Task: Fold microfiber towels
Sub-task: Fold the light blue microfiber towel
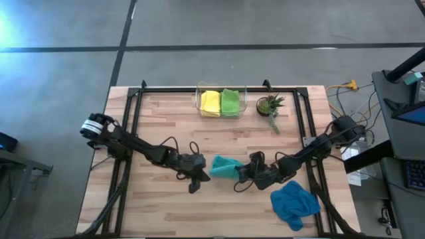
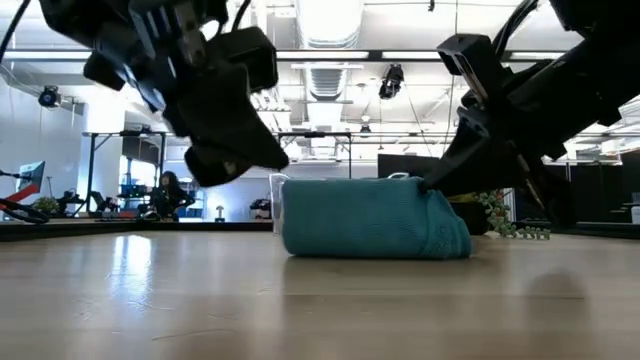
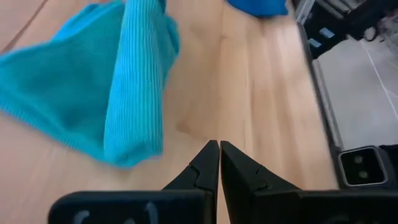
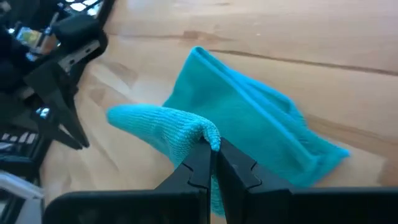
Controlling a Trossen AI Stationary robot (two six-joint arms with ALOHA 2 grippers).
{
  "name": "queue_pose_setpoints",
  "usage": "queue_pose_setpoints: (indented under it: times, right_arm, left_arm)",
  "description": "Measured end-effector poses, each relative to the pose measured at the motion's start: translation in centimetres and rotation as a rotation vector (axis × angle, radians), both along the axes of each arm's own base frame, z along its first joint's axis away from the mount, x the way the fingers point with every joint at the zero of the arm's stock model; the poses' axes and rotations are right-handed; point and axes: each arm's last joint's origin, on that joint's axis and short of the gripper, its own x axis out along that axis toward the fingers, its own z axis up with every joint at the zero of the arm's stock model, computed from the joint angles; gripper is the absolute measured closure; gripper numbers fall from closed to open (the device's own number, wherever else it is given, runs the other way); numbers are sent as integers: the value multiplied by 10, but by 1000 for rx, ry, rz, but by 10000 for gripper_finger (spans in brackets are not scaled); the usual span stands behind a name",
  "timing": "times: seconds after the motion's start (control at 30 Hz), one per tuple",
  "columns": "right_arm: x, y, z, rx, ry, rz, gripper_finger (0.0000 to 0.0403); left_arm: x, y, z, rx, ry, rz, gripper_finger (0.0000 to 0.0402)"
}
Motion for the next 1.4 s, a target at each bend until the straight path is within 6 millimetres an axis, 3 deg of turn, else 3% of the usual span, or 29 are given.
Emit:
queue_pose_setpoints:
  times: [0.27,0.47,0.73,1.0,1.13,1.27,1.4]
  right_arm:
    - [-3,-2,0,-11,29,-12,394]
    - [-4,-1,0,2,41,13,394]
    - [-5,1,-1,17,62,42,394]
    - [-7,2,-1,19,81,62,394]
    - [-7,1,1,18,77,66,394]
    - [-10,0,2,21,84,85,394]
    - [-12,-1,2,25,87,92,394]
  left_arm:
    - [19,-2,-16,-6,6,28,402]
    - [27,11,-14,111,-22,188,402]
    - [31,26,-12,151,-35,220,402]
    - [5,26,-2,184,111,39,402]
    - [2,22,3,266,50,-77,400]
    - [5,26,6,283,13,-73,367]
    - [8,32,4,286,15,-49,293]
